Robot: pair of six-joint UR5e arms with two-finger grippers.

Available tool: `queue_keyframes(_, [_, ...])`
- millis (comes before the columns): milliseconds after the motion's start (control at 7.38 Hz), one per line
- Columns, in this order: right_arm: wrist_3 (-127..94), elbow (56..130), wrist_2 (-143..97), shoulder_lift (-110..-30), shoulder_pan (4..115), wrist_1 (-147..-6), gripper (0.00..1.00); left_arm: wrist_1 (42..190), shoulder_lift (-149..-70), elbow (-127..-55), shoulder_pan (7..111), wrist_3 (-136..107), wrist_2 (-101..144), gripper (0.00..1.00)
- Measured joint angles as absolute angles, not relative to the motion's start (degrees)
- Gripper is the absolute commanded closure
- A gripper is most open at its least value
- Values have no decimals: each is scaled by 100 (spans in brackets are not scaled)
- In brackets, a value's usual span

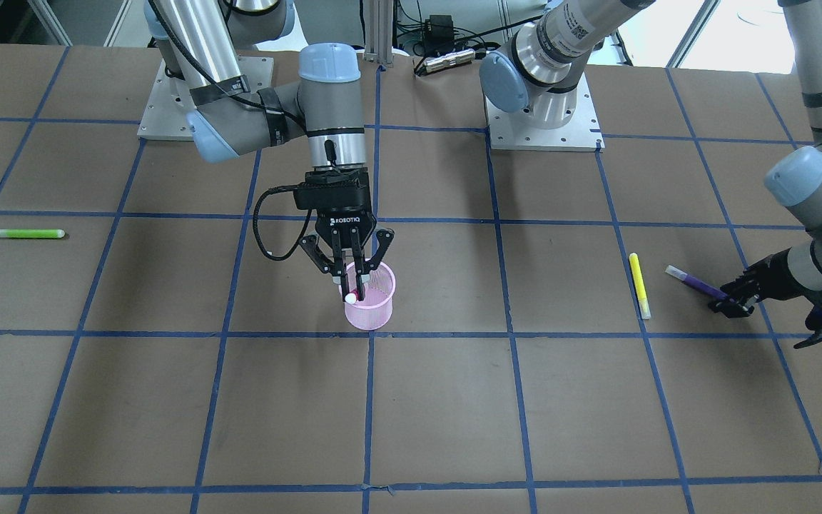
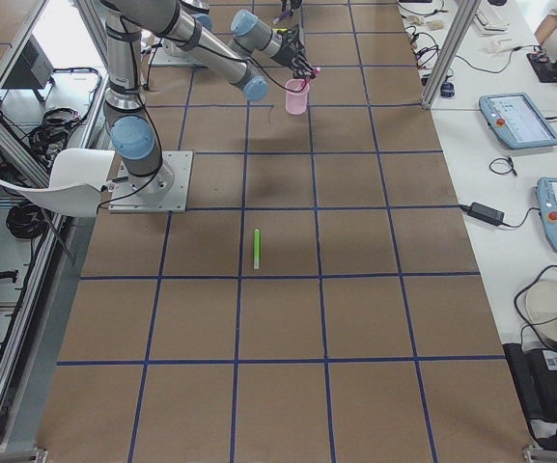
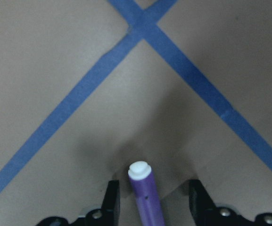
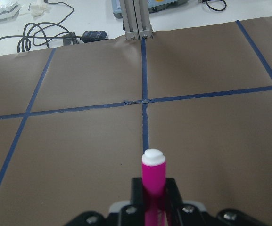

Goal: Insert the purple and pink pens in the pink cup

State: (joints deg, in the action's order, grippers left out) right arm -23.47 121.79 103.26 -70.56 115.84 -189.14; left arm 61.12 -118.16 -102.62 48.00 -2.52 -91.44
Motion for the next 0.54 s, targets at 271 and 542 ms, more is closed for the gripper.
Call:
queue_keyframes(271, [-2331, 12162, 10291, -7035, 11583, -18911, 0, 6118, -11820, -10221, 4803, -232, -9137, 100])
queue_keyframes(542, [-2142, 11977, 10270, -7088, 11557, -18597, 0, 6114, -11673, -10152, 4911, -229, -9127, 100])
